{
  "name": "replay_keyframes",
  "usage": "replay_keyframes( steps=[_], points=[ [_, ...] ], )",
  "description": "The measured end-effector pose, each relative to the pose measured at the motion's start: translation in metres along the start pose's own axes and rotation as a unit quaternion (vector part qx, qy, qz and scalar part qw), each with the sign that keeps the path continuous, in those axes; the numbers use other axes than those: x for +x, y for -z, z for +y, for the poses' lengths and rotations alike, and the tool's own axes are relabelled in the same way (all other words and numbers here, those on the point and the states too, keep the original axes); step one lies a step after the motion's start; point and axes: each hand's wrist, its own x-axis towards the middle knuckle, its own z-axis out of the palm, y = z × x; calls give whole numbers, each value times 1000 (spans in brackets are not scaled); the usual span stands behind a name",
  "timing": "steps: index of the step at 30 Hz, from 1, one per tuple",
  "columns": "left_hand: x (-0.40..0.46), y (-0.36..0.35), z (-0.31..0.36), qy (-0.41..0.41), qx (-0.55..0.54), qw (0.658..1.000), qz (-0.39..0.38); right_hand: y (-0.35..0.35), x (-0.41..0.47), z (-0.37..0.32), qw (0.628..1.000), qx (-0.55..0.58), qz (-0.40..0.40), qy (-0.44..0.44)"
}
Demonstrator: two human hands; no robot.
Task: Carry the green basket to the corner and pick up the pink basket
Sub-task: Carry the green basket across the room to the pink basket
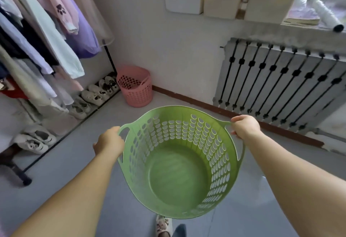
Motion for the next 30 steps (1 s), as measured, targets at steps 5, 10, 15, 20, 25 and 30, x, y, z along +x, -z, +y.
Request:
replay_keyframes(
  steps=[5, 10, 15, 20, 25, 30],
  points=[
    [141, 10, 45, -18, 8, 1000, -19, -56, 85, -68, 999, 25, 19, -42],
    [281, 0, 93, -8, -50, 997, -50, -117, 176, -124, 997, 27, 22, -63],
    [406, -35, 141, 12, -65, 995, -71, -179, 287, -160, 995, 22, 26, -96],
    [523, -86, 175, 20, -54, 994, -92, -245, 400, -179, 991, -7, 45, -126],
    [621, -141, 195, 15, -52, 990, -126, -307, 477, -179, 984, -2, 54, -172],
    [727, -209, 216, -47, -33, 987, -149, -368, 549, -168, 975, 16, 50, -217]
  ],
)
